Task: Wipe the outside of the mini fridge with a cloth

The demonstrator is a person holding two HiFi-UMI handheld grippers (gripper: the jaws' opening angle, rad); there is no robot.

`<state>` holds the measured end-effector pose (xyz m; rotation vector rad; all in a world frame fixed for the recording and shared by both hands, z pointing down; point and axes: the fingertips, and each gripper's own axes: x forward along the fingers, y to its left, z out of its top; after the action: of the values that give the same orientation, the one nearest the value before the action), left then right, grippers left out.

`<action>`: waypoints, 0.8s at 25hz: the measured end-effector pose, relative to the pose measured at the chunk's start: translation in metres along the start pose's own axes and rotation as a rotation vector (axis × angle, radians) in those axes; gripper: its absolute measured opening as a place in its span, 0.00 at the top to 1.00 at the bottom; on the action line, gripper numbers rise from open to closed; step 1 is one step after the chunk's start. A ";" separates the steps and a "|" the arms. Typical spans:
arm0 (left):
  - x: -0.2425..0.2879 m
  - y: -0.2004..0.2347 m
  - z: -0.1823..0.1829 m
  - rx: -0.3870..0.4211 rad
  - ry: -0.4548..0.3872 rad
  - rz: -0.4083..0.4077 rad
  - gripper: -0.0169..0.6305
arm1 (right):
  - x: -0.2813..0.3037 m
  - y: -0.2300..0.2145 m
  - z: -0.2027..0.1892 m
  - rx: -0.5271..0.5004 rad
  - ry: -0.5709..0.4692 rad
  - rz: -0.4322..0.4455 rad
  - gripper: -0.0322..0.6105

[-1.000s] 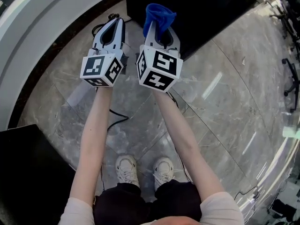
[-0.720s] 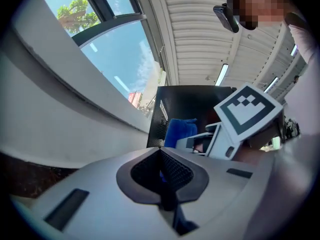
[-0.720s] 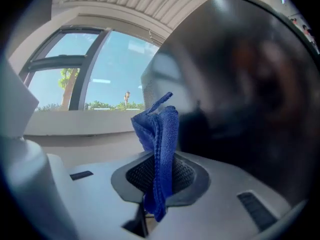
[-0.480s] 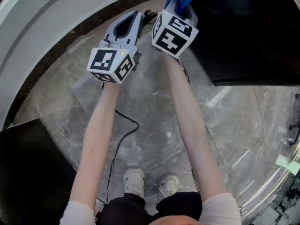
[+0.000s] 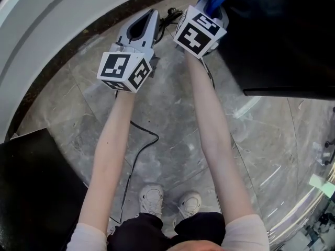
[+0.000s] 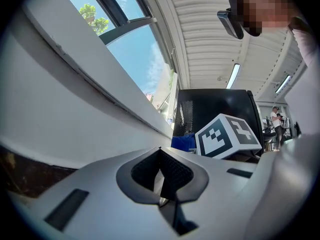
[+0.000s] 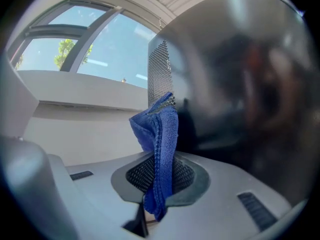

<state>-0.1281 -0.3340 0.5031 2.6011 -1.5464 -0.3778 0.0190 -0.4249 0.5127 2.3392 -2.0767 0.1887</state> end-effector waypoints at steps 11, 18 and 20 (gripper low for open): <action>-0.004 -0.067 0.005 -0.044 -0.018 -0.039 0.97 | -0.053 -0.053 0.011 0.054 0.002 -0.047 0.85; -0.012 -0.110 0.026 -0.037 -0.048 -0.072 0.97 | -0.094 -0.091 0.016 0.042 0.008 -0.101 0.85; -0.013 -0.120 0.029 -0.038 -0.052 -0.082 0.97 | -0.103 -0.101 0.017 0.037 0.008 -0.116 0.85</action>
<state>-0.0392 -0.2629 0.4532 2.6516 -1.4364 -0.4806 0.1087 -0.3117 0.4930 2.4671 -1.9427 0.2367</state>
